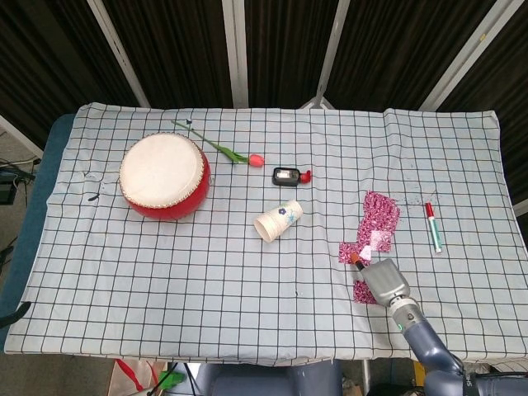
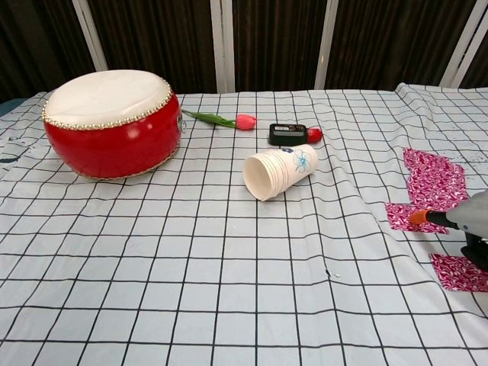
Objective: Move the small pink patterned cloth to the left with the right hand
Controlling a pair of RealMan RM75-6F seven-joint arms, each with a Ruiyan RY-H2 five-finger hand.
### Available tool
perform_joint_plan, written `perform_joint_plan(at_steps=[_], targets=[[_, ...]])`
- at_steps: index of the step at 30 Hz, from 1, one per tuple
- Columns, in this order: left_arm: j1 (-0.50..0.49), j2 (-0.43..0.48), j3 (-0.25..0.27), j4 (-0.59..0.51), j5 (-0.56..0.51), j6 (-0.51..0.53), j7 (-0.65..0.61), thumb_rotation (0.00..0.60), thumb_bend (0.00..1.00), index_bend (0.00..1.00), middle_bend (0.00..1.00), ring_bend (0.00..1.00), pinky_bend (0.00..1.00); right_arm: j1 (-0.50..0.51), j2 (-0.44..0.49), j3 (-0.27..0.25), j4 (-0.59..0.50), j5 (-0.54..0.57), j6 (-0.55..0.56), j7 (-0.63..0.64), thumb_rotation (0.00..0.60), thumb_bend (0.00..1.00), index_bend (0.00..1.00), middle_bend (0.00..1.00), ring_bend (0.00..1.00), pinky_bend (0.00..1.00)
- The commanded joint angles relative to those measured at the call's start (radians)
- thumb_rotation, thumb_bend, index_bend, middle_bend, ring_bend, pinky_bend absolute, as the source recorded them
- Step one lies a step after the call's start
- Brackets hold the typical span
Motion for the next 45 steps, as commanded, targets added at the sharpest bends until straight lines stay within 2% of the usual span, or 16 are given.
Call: perform_joint_plan(at_steps=[1, 29, 45], targets=[[0.0, 0.001, -0.001, 0.0, 0.0, 0.001, -0.002, 0.6, 0.25, 0.15, 0.03, 0.0, 0.02, 0.008, -0.007, -0.002, -0.014, 0.003, 0.008, -0.016, 0.6, 0.7, 0.1, 0.85, 0.82, 0.62], [0.002, 0.011, -0.001, 0.005, 0.003, 0.004, -0.033, 0.6, 0.25, 0.15, 0.03, 0.0, 0.02, 0.076, -0.078, -0.005, -0.091, 0.058, 0.054, -0.122, 0.6, 0.7, 0.1, 0.85, 0.82, 0.62], [0.002, 0.012, -0.001, 0.006, 0.002, 0.003, -0.037, 0.6, 0.25, 0.15, 0.03, 0.0, 0.02, 0.091, -0.053, 0.013, -0.147, 0.073, 0.117, -0.128, 0.6, 0.7, 0.1, 0.85, 0.82, 0.62]])
